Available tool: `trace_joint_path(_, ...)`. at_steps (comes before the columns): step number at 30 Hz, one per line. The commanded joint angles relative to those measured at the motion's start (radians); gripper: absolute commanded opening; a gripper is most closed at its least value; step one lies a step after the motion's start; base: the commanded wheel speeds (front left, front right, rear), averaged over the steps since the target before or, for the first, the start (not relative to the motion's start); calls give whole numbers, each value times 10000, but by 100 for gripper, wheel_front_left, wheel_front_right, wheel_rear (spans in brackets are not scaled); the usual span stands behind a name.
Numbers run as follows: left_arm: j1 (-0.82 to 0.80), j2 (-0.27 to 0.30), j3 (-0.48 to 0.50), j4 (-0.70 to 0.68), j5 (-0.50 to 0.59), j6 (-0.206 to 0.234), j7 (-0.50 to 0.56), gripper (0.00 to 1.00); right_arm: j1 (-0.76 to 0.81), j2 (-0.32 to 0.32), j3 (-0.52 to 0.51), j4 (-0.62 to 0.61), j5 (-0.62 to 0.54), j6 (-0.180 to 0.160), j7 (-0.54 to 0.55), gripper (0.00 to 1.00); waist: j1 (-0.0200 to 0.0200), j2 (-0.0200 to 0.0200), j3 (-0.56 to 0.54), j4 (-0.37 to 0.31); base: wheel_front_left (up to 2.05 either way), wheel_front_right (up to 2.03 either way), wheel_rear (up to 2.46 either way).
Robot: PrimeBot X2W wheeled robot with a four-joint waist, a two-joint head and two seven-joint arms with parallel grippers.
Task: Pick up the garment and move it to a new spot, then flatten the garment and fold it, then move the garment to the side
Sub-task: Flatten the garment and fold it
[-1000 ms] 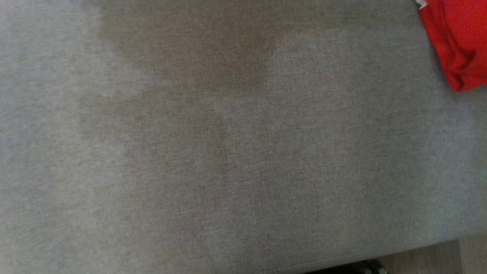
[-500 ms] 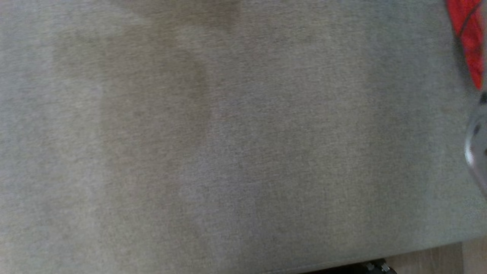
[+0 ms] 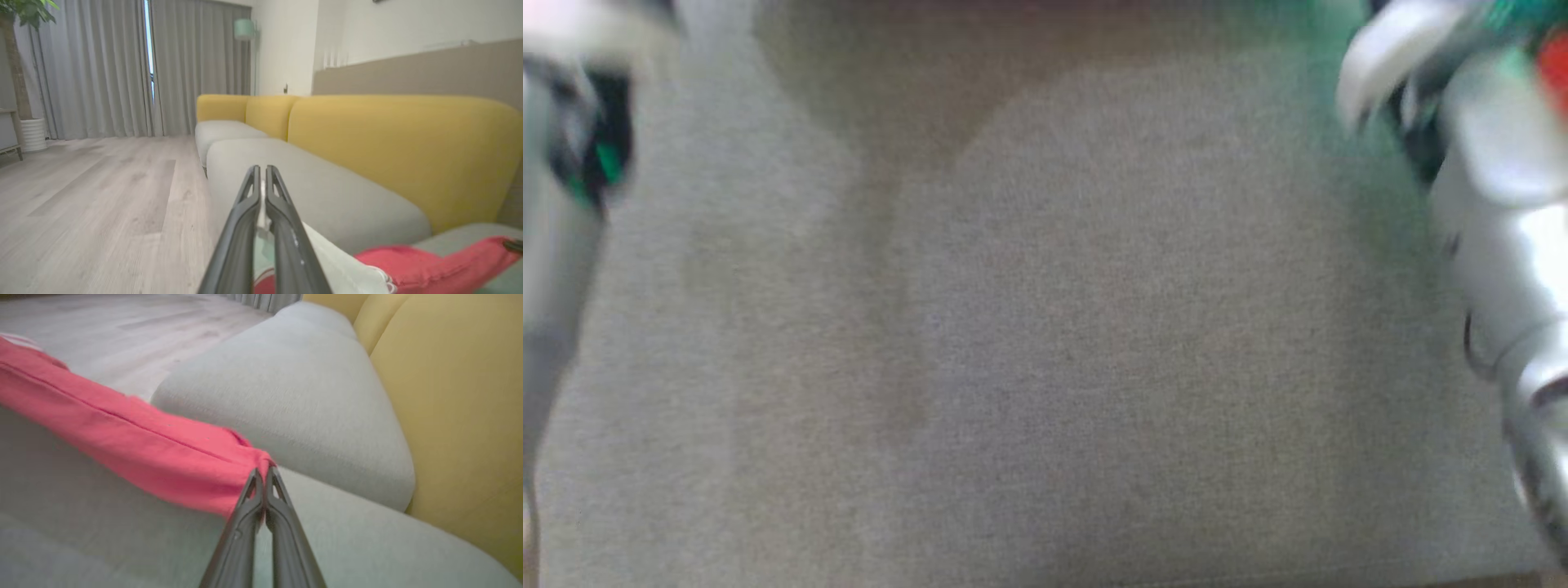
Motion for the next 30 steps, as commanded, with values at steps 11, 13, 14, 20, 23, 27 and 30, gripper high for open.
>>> trace_joint_path(11, 4399, 1792, -1190, -1478, -96, 18, -10, 0, 3023, -560, 3422, -40, 2617, -9, 454, 0, 2, 0, -2661, 660, 0, 0, 0)
trace_joint_path(13, 4984, 1850, -1459, -1574, -28, 18, -10, 0, 3511, -834, 3969, -378, 3196, -9, 693, 0, 2, 0, -2903, 723, 0, 0, 0)
trace_joint_path(14, 5435, 1973, -1766, -1635, 185, 18, -10, 0, 3957, -1169, 4524, -809, 3774, -9, 992, 0, 2, 0, -3129, 762, 0, 0, 0)
trace_joint_path(20, 6705, 2096, -1975, -1835, 476, 141, -10, 0, 5018, -2426, 6048, -2701, 5611, -9, 1910, 0, 2, 0, -3780, 762, 0, 0, 0)
trace_joint_path(23, 7313, 2168, -1961, -2008, 533, 353, -11, 0, 5345, -3170, 6593, -3761, 6429, -9, 2266, 0, 2, 0, -4040, 736, 0, 0, 0)
trace_joint_path(27, 8186, 2298, -1838, -2392, 446, 648, -11, 0, 5788, -4153, 7145, -5169, 7415, -9, 2722, 0, 2, 0, -4497, 676, 0, 0, 0)
trace_joint_path(30, 8679, 2418, -1810, -2711, 463, 900, -11, 0, 6079, -4634, 7365, -5850, 7886, -9, 2966, 0, 2, 0, -4727, 647, 0, 0, 0)
